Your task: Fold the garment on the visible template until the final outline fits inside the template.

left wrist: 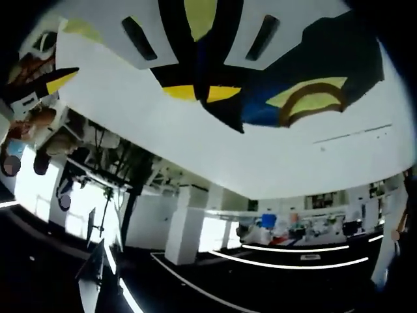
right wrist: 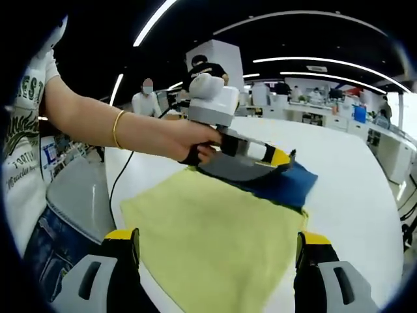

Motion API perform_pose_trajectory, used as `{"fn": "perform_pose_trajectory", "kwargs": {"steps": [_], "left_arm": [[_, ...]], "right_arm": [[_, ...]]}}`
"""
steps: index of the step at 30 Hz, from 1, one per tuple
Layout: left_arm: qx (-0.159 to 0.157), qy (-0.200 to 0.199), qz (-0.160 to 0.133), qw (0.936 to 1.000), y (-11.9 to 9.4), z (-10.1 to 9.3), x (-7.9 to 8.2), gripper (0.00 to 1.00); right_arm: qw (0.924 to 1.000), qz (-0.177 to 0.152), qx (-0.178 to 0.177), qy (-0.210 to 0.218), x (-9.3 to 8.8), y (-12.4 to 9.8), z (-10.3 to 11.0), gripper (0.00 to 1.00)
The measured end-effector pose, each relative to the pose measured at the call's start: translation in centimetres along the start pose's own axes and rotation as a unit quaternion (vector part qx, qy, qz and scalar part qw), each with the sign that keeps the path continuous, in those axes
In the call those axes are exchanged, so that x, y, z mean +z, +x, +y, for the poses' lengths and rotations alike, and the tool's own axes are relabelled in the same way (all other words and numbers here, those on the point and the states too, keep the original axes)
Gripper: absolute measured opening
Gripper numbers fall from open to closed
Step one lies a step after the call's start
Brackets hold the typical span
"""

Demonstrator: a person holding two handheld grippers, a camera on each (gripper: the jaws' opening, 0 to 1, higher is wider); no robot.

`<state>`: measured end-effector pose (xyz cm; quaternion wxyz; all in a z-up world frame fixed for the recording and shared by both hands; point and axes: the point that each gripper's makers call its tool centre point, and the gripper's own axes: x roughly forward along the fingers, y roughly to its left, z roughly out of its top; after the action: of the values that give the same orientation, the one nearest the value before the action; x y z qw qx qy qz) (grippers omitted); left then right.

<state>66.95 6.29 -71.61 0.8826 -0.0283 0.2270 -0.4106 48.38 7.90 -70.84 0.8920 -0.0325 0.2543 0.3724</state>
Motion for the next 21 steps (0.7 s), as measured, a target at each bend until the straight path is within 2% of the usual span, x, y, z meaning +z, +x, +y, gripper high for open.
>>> {"fn": "perform_pose_trajectory", "kwargs": {"steps": [1, 3, 10, 18, 21], "left_arm": [[0.0, 0.007, 0.0, 1.0, 0.1, 0.0, 0.0, 0.05], [-0.011, 0.047, -0.001, 0.9988, 0.1, -0.6, 0.1, 0.09], [-0.042, 0.064, -0.022, 0.9968, -0.8, -1.6, 1.1, 0.33], [-0.054, 0.055, -0.031, 0.9965, -2.1, -1.1, 1.2, 0.66], [-0.059, 0.056, -0.033, 0.9961, -2.7, -1.0, 1.2, 0.76]], "right_arm": [[1.0, 0.0, 0.0, 0.001, 0.0, 0.0, 0.0, 0.99], [1.0, 0.001, 0.0, 0.001, -0.1, 0.0, 0.0, 0.99], [1.0, 0.005, 0.008, -0.001, -0.2, 0.2, 0.3, 0.99], [0.9995, 0.014, 0.024, -0.013, -0.1, 0.5, 0.6, 0.99], [0.9993, 0.018, 0.027, -0.016, -0.1, 0.5, 0.6, 0.99]]}}
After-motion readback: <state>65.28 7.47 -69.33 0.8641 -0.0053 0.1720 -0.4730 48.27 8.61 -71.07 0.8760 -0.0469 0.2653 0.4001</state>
